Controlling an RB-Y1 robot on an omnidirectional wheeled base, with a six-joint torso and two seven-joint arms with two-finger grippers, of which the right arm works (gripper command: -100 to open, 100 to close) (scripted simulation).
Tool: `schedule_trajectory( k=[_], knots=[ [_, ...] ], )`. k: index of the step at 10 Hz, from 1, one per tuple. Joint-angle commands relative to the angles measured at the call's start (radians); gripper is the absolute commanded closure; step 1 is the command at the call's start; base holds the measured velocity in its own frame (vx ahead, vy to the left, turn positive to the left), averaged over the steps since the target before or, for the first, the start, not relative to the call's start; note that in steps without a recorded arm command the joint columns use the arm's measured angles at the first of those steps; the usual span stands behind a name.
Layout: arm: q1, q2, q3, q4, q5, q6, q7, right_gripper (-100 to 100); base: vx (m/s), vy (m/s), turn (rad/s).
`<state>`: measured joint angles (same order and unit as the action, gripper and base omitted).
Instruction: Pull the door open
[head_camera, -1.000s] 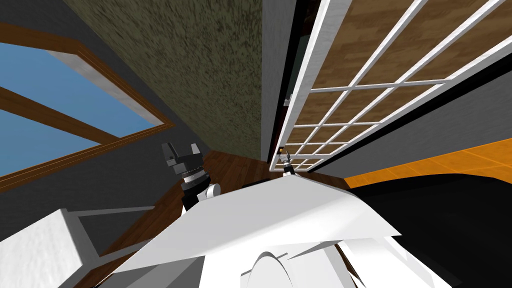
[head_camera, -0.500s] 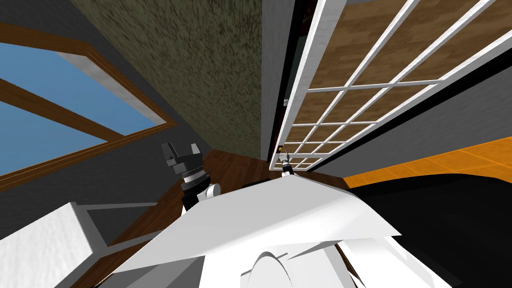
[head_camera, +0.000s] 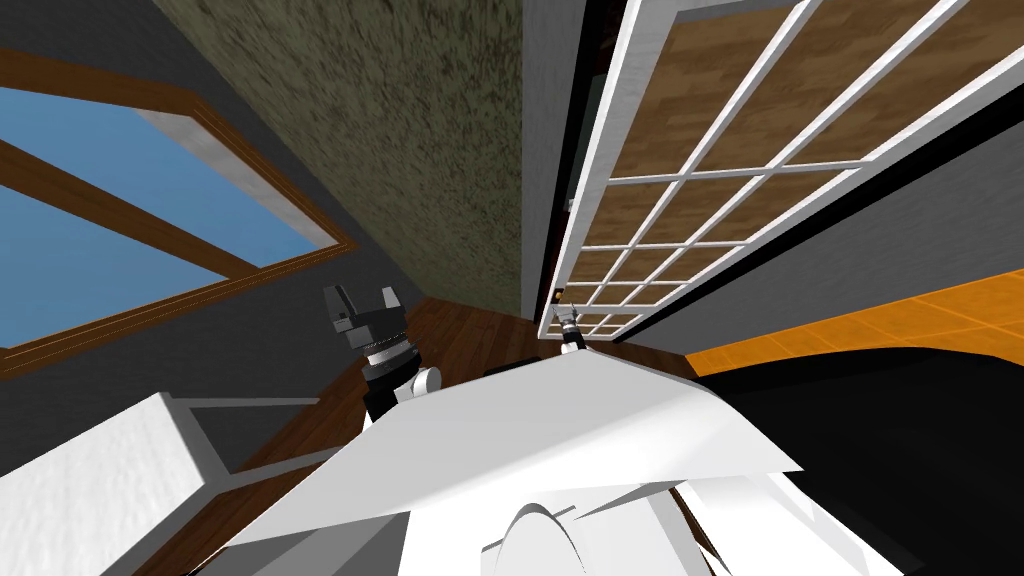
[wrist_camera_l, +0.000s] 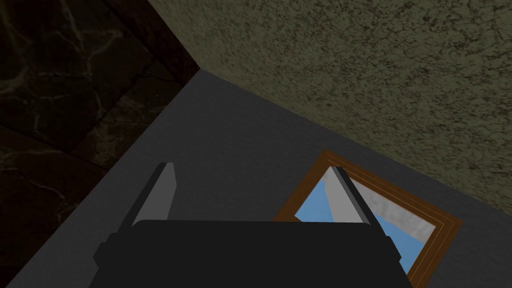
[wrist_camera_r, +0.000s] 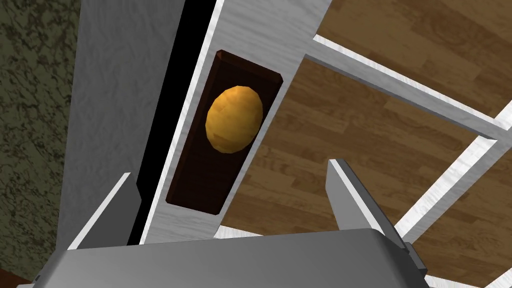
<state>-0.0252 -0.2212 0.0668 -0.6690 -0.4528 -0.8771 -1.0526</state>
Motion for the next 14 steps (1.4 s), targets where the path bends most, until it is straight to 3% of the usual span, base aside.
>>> schedule_trajectory(
  k=[1, 8, 13, 14],
  knots=[
    [-0.002, 0.004, 0.008, -0.005, -0.017, 0.004, -0.050, -100, -0.050, 0.000, 0.020],
    [-0.009, 0.020, 0.038, -0.023, -0.078, 0.017, -0.235, -100, -0.062, -0.014, 0.018],
    [-0.012, 0.028, 0.052, -0.031, -0.107, 0.023, -0.326, -100, -0.050, -0.011, 0.012],
    [-0.012, 0.027, 0.050, -0.031, -0.103, 0.022, -0.314, -100, -0.020, -0.004, 0.002]
  ],
)
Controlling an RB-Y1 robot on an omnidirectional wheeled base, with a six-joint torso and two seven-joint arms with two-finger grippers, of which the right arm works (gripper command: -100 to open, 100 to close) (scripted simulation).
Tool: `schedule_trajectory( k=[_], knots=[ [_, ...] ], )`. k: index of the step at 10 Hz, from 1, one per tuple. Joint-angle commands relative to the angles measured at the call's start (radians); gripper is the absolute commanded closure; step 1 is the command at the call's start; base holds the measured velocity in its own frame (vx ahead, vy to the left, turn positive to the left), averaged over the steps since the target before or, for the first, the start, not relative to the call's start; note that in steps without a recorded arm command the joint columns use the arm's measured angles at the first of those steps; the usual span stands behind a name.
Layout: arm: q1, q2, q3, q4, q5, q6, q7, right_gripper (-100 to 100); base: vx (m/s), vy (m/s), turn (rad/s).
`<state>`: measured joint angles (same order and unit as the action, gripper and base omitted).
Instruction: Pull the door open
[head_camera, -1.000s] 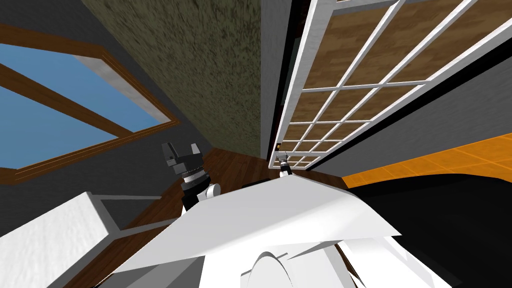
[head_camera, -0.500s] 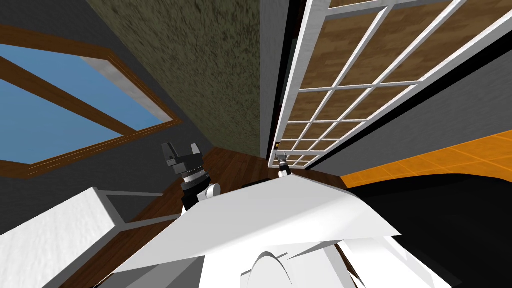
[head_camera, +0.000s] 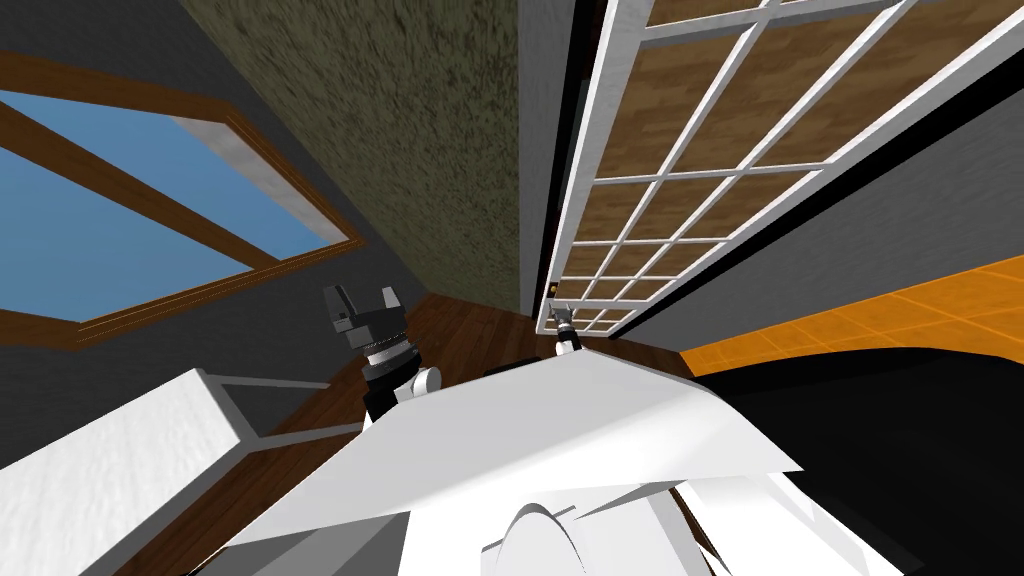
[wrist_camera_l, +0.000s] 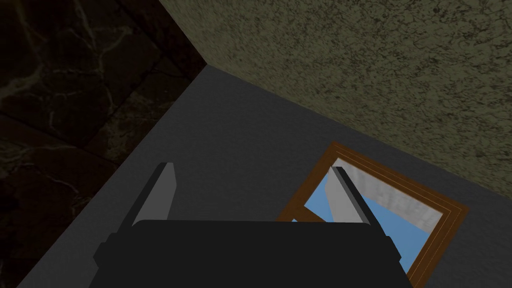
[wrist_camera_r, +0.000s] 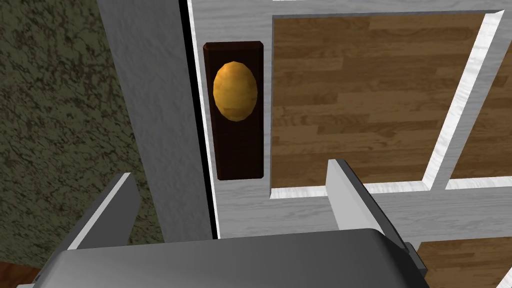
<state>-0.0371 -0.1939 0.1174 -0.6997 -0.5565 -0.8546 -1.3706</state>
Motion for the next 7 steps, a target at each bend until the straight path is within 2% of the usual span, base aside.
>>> schedule_trajectory(
  k=[1, 2, 3, 4, 7],
  knots=[
    [0.008, -0.017, -0.005, 0.007, -0.005, -0.007, -0.018, -100, 0.100, 0.017, 0.101],
    [0.008, -0.017, -0.005, 0.007, -0.005, -0.007, -0.018, -100, 0.150, 0.007, 0.048],
    [0.017, -0.038, -0.011, 0.014, -0.010, -0.014, -0.040, -100, 0.212, -0.003, 0.108],
    [0.020, -0.046, -0.013, 0.017, -0.012, -0.017, -0.048, -100, 0.219, -0.017, 0.102],
    [0.039, -0.089, -0.025, 0.034, -0.024, -0.034, -0.093, -100, 0.165, -0.024, 0.109]
  ],
)
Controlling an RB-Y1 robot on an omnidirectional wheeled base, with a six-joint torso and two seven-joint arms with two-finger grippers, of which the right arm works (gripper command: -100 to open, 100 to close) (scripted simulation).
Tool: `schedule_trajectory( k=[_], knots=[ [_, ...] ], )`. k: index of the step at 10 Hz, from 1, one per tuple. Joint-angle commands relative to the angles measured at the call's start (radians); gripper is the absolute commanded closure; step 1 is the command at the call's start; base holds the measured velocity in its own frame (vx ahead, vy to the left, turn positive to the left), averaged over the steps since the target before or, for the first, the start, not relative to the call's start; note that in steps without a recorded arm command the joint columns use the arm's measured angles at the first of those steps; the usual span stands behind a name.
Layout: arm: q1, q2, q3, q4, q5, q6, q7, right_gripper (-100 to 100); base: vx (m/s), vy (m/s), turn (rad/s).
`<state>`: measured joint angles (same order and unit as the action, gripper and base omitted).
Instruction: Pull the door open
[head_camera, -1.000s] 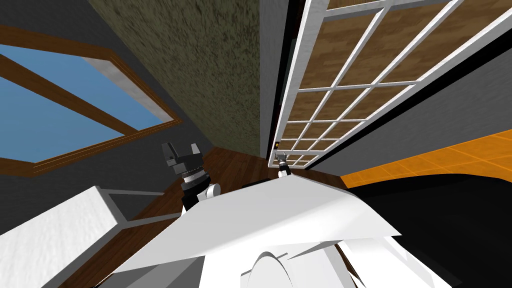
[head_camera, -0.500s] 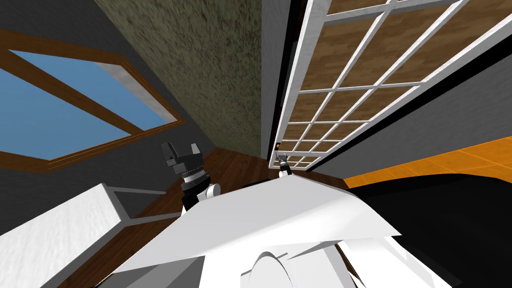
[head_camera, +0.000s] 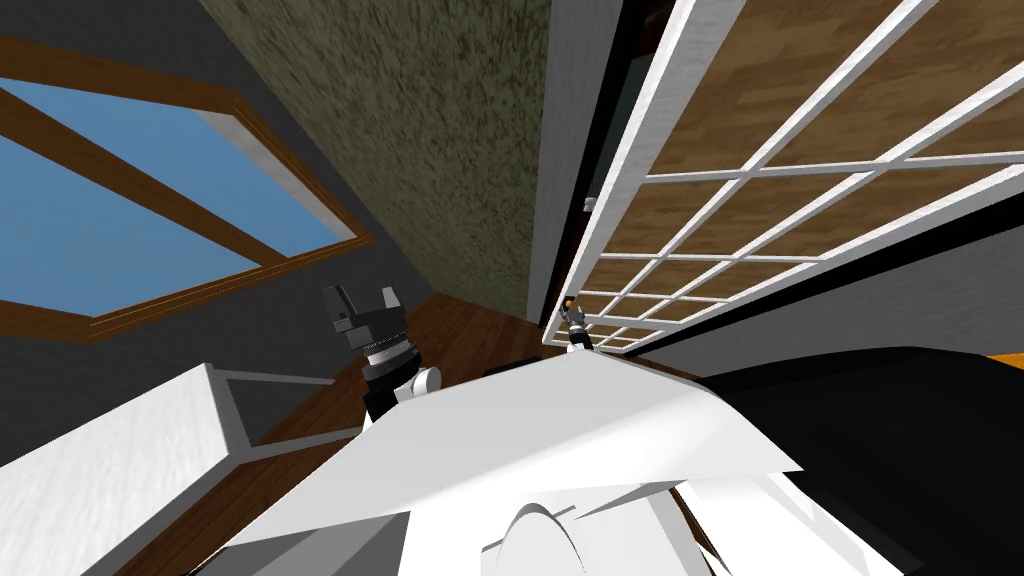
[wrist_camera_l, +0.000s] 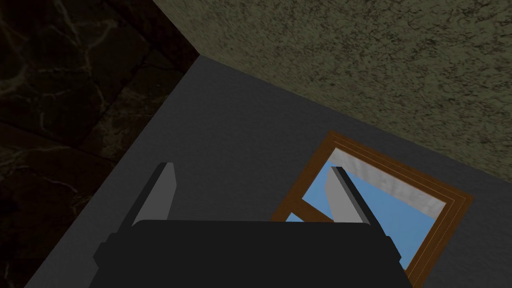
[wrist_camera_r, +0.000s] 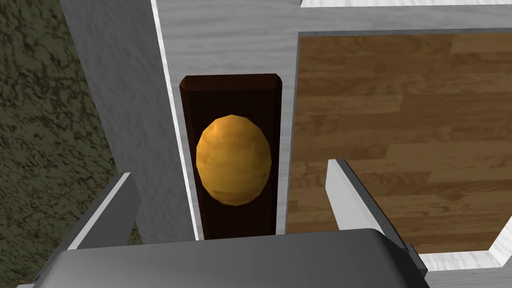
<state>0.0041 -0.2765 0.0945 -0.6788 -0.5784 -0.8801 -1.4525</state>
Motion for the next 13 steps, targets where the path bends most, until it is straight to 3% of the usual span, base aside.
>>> schedule_trajectory(
  k=[1, 2, 3, 8, 13],
  knots=[
    [0.002, -0.016, -0.005, 0.017, -0.004, -0.012, -0.022, -100, 0.183, -0.013, 0.073],
    [0.004, -0.011, -0.003, 0.006, -0.003, -0.005, -0.013, -100, 0.086, -0.001, 0.009],
    [0.004, -0.011, -0.003, 0.006, -0.003, -0.005, -0.013, 100, -0.015, -0.003, -0.006],
    [0.004, -0.011, -0.003, 0.006, -0.003, -0.005, -0.013, 100, -0.014, 0.000, 0.002],
    [0.032, -0.055, 0.072, -0.015, 0.034, -0.020, -0.098, 100, -0.217, -0.016, 0.103]
  ],
)
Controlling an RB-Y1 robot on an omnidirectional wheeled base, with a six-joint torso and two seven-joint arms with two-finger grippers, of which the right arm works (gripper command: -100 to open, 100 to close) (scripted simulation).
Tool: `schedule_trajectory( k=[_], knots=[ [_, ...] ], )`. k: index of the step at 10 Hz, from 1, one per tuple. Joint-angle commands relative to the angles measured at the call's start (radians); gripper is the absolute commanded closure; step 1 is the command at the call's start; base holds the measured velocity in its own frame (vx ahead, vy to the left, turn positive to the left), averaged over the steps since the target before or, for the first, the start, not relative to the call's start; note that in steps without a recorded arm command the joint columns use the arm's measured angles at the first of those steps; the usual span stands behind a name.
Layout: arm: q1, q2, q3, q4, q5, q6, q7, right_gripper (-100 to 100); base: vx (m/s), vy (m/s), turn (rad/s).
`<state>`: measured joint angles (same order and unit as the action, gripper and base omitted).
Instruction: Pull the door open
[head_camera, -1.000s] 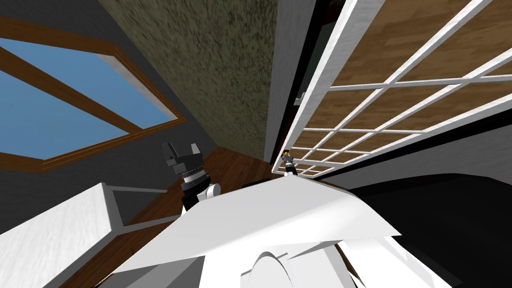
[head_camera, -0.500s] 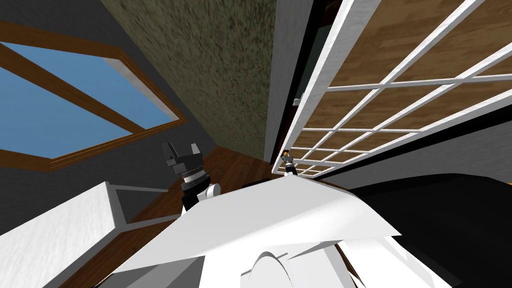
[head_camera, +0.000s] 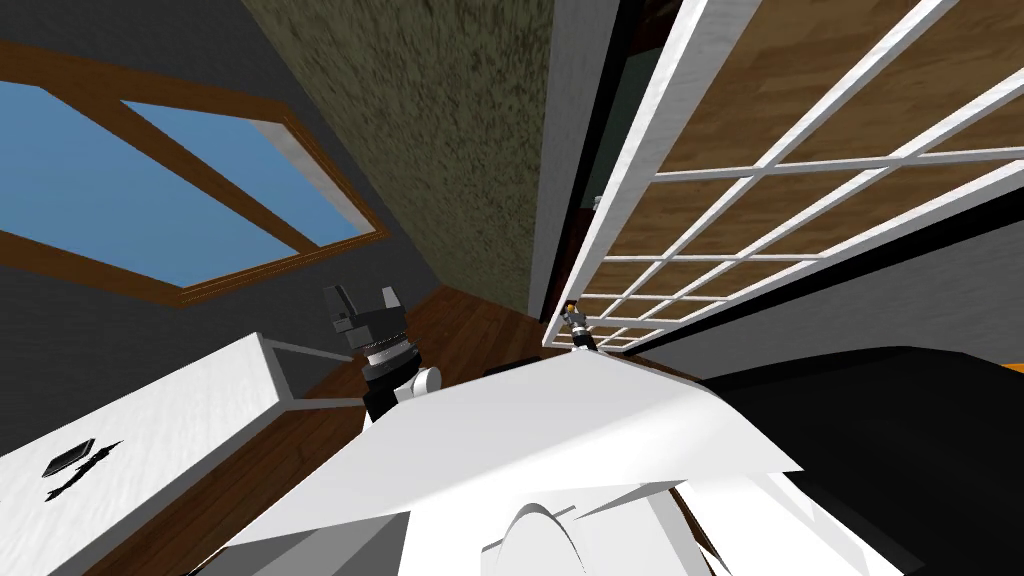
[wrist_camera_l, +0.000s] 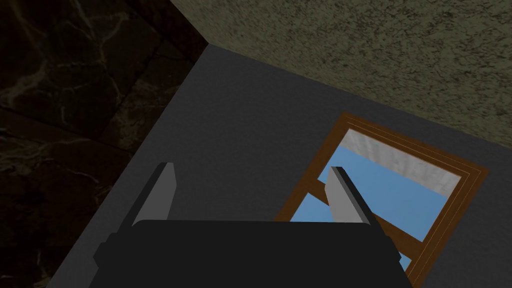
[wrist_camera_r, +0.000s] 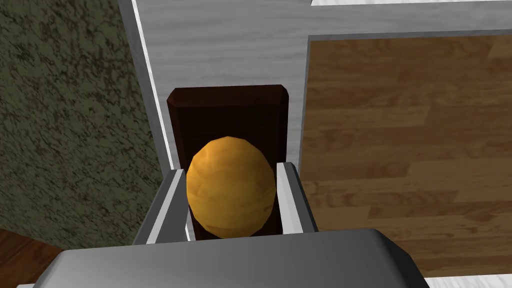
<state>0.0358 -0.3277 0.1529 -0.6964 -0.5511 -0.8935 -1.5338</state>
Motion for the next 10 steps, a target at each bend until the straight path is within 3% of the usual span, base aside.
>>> schedule_trajectory(
  k=[1, 3, 4, 10],
  knots=[
    [0.005, -0.011, 0.025, -0.002, 0.012, -0.010, -0.030, 100, -0.244, -0.042, 0.098],
    [0.016, -0.027, 0.052, -0.010, 0.026, -0.016, -0.062, 100, -0.217, -0.031, 0.104],
    [0.011, -0.022, 0.046, 0.003, 0.022, -0.016, -0.054, 100, -0.097, -0.002, 0.021],
    [0.058, -0.087, 0.133, -0.023, 0.072, -0.069, -0.148, 100, -0.235, -0.026, 0.086]
  ],
)
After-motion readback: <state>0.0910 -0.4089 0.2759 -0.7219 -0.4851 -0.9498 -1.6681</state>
